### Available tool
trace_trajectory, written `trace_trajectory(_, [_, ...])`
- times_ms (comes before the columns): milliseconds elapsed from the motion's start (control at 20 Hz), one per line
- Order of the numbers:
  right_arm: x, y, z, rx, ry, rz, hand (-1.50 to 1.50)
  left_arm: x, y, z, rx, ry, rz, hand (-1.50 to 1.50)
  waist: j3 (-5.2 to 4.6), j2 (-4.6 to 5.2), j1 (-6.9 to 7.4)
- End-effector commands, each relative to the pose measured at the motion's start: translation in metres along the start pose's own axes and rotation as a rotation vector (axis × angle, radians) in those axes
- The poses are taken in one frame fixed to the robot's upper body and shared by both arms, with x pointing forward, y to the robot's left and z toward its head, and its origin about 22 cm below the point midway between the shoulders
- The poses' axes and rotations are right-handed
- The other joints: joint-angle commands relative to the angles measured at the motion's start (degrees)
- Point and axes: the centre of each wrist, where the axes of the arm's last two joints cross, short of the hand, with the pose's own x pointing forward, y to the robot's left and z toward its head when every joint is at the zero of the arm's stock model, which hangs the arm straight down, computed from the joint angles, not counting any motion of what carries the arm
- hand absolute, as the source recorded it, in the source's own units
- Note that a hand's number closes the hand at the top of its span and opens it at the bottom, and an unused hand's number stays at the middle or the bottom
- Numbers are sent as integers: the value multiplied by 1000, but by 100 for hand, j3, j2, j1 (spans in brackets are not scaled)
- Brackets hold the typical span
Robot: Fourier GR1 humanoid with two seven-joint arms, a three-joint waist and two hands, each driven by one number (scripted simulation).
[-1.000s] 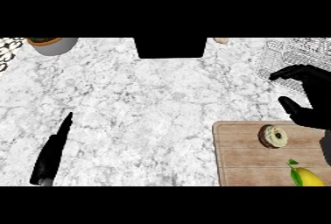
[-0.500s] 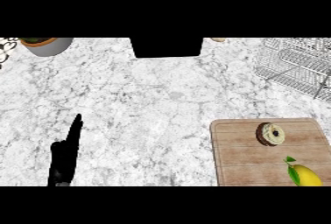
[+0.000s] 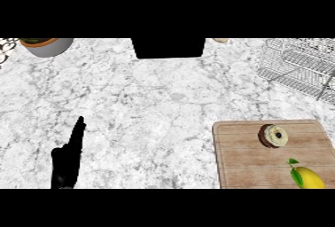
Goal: Pick the lemon from the cutting board and place it in the tiered basket
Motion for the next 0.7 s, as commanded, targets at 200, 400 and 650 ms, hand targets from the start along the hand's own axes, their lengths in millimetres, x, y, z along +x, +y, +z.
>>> trace_trajectory(200, [57,32,4,142,117,474,-150,-5,1,-3,-7,41,0,0,-18,25,-6])
trace_trajectory(400, [72,63,27,66,162,545,-150,-9,-9,1,-17,41,18,0,-13,19,5])
trace_trajectory(650, [76,102,38,31,210,591,-150,-4,-8,5,-62,40,18,0,-6,44,161])
